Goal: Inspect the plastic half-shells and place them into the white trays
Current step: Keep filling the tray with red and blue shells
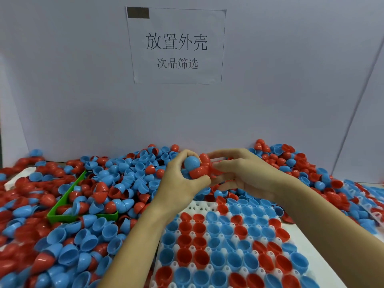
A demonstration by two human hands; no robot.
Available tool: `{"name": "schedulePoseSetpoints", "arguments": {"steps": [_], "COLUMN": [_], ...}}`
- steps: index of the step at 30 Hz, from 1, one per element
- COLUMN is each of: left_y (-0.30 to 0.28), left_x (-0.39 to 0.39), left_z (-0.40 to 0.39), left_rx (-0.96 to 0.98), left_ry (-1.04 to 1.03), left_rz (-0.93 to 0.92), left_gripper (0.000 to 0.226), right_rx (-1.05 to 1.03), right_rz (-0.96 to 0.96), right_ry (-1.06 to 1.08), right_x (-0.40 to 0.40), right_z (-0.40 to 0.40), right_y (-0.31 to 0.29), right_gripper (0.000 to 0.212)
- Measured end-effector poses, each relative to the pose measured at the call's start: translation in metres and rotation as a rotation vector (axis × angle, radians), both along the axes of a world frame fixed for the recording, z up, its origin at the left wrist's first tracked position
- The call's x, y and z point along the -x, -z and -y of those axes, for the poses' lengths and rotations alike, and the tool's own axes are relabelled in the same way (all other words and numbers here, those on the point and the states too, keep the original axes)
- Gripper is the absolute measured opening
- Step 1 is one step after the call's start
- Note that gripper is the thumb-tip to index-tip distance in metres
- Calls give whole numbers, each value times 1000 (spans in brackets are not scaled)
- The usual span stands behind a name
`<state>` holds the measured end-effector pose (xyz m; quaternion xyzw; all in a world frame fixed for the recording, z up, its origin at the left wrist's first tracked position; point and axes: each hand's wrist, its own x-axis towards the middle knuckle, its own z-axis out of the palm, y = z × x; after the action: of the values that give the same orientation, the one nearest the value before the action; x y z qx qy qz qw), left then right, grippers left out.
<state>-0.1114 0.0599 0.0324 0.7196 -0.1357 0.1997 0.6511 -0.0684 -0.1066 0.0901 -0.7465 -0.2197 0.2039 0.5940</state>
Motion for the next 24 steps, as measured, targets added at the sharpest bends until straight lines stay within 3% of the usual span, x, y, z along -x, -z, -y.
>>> {"name": "schedulePoseSetpoints", "arguments": {"steps": [10, 16, 24], "left_y": [-3, -3, 0], "left_x": [3, 5, 6], "left_z": [-8, -5, -3], "left_rx": [-132, -159, -56], "left_ry": [109, 121, 83], "left_rz": [80, 79, -34], "left_gripper": [29, 34, 73], "right_rx": [41, 56, -94], "right_rz": [13, 142, 193], "right_ry": [-1, 179, 305], "right_x": [-1, -4, -5], "right_z": [4, 0, -6], "right_y": [-1, 4, 4], "right_gripper": [20, 18, 13]}}
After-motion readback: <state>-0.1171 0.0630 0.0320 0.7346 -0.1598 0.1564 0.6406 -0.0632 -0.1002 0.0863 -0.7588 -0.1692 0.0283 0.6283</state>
